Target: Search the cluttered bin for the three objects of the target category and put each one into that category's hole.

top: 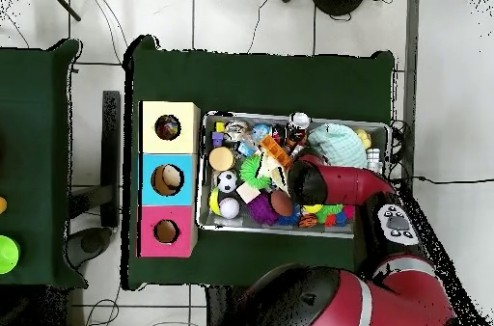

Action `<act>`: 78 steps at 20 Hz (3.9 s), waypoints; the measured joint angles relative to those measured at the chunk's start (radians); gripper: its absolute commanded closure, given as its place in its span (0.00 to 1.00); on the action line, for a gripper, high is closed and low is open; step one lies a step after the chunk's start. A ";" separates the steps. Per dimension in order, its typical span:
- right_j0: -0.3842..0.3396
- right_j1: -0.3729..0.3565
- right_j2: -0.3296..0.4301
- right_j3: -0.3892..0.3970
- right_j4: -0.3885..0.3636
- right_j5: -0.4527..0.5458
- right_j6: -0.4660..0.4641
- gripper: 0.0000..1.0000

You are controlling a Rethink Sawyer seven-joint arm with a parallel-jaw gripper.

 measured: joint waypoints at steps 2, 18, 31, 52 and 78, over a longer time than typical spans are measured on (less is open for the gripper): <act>-0.002 -0.001 0.002 0.002 0.004 0.000 0.000 1.00; -0.023 -0.009 0.023 0.046 0.081 0.001 0.000 1.00; 0.011 -0.028 0.025 0.118 0.152 0.001 0.000 1.00; 0.015 -0.038 0.025 0.187 0.286 0.000 0.000 1.00; -0.017 -0.079 0.054 0.296 0.381 0.029 0.000 1.00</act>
